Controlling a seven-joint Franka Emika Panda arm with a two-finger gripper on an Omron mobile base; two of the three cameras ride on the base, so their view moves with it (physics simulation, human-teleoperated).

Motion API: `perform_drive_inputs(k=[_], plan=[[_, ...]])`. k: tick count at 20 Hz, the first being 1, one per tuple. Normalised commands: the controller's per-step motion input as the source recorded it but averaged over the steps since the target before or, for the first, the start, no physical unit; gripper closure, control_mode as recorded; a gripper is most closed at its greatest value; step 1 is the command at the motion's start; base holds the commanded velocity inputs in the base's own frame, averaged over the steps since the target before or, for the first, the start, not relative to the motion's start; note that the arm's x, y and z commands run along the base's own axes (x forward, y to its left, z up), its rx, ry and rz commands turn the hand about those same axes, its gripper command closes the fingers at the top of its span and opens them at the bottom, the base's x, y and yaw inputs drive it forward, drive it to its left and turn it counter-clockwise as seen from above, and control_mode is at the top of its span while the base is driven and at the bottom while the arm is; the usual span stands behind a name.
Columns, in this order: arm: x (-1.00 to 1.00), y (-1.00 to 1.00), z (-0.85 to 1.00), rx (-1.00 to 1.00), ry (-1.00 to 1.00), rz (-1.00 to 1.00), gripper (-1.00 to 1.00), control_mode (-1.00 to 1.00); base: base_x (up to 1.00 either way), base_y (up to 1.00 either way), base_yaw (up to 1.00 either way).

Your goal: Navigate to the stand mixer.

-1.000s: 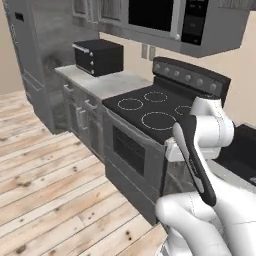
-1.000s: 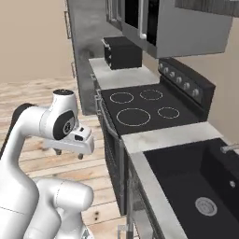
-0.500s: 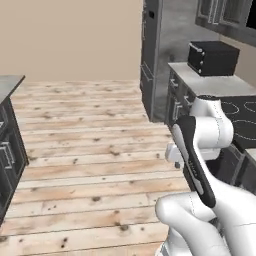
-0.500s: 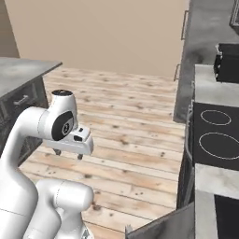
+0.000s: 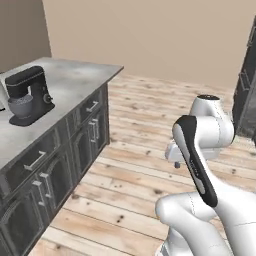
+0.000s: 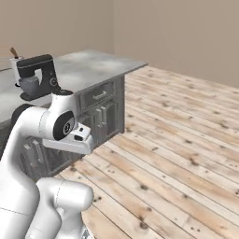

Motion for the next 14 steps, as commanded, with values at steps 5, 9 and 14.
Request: perform_drive_inputs(k=[5, 9, 14], plan=[[0.0, 0.0, 0.0, 0.0, 0.0, 0.0, -1.0, 1.0, 0.58, 0.34, 0.64], [0.0, 0.0, 0.0, 0.0, 0.0, 0.0, -1.0, 1.0, 0.84, 0.14, 0.57], [0.0, 0.0, 0.0, 0.0, 0.0, 0.0, -1.0, 1.0, 0.96, 0.0, 0.43]])
